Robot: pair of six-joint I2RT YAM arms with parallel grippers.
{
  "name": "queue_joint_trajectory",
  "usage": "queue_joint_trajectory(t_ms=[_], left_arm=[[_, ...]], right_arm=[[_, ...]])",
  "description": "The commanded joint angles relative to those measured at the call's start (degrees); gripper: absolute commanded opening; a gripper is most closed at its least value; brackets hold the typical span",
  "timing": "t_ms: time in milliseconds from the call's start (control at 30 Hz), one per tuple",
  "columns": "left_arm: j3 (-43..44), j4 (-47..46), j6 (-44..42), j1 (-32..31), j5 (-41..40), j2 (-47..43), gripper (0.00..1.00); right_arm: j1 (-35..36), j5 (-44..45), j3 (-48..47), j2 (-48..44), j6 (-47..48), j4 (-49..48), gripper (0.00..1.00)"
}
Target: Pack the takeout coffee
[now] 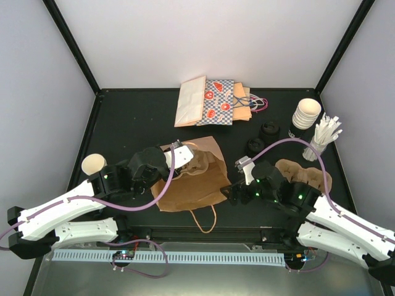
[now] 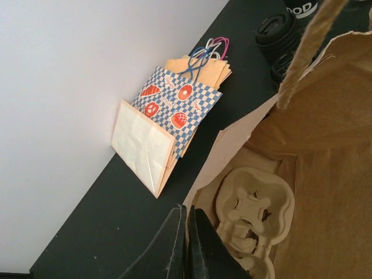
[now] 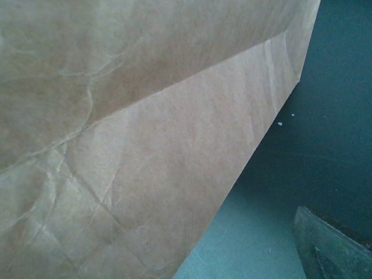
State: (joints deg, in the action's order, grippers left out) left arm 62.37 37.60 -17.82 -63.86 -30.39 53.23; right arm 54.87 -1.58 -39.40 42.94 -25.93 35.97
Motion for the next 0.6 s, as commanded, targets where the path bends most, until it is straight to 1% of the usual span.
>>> queue_joint_trajectory(t_ms=[0, 567], left_arm=[[0.39, -2.73, 0.16, -0.46, 0.8, -0.48, 0.03], [-2.12, -3.1, 1.76, -1.34, 5.41, -3.53, 0.03]], right_arm=[[-0.12, -0.58, 0.99, -0.75, -1.56, -1.5, 0.98], [-0.04, -3.12, 5.96, -2.4, -4.06, -3.49, 0.94]])
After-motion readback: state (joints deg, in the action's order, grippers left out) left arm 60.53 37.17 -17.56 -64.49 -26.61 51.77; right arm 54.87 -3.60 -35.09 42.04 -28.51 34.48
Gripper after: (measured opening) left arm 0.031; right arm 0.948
